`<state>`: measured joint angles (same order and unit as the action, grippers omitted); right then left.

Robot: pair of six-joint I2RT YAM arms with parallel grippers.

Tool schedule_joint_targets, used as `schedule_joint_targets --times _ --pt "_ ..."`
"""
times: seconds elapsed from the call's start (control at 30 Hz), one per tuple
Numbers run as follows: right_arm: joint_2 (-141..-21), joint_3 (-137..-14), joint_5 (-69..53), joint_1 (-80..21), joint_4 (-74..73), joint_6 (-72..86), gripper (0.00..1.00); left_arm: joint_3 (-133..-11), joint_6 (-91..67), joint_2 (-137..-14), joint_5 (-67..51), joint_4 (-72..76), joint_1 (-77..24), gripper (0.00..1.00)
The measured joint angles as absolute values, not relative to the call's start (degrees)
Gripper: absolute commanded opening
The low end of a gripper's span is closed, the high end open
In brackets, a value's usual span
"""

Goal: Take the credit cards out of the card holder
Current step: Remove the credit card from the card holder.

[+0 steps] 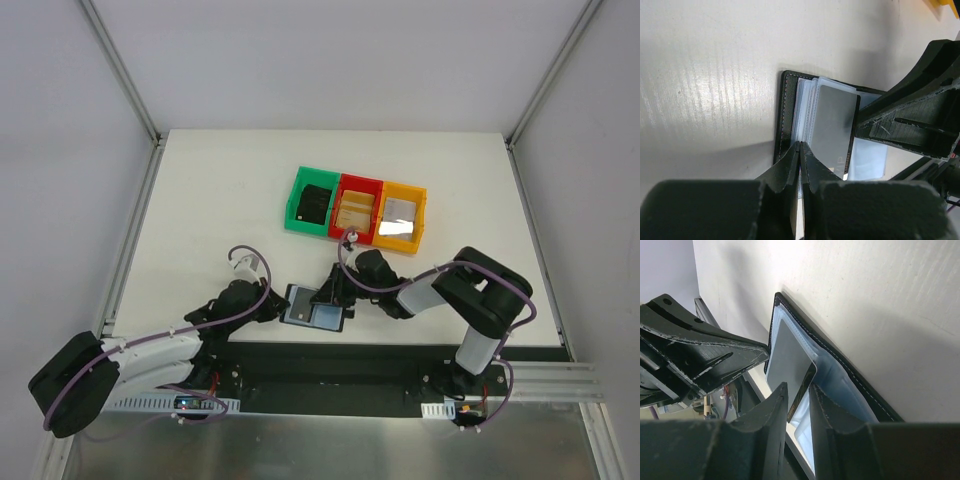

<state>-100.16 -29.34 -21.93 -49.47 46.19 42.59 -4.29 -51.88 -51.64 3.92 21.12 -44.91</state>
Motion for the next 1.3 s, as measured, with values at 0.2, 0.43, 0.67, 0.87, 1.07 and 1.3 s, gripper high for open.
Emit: schedule_joint_targets --times 0.2,0.43,0.67,0.87,1.07,1.3 --pt "-100.16 -29.34 -21.93 -48.97 46.0 42.59 0.19 -4.25 -52.16 -52.9 3.51 23.07 -44.91 0.0" --pt "-100.16 -29.34 -21.93 -48.51 45.8 42.41 0.09 -4.01 -53.01 -52.9 3.44 23.44 -44.91 0.0" --pt "-100.16 -29.34 -22.06 -48.21 45.76 42.44 0.01 -3.97 -53.25 -52.75 3.44 23.33 -44.91 0.0" --pt "-100.14 -29.1 -23.33 -47.07 45.78 42.44 0.01 -3.97 -54.37 -52.71 3.51 23.2 -44.91 0.0" --pt "-99.57 -28.21 -24.45 -46.0 45.76 42.39 0.01 -3.75 -55.88 -52.71 3.57 22.35 -44.91 0.0" --pt "-99.35 -28.1 -24.82 -45.82 45.76 42.3 0.01 -3.75 -56.64 -52.47 3.79 21.91 -44.91 0.0"
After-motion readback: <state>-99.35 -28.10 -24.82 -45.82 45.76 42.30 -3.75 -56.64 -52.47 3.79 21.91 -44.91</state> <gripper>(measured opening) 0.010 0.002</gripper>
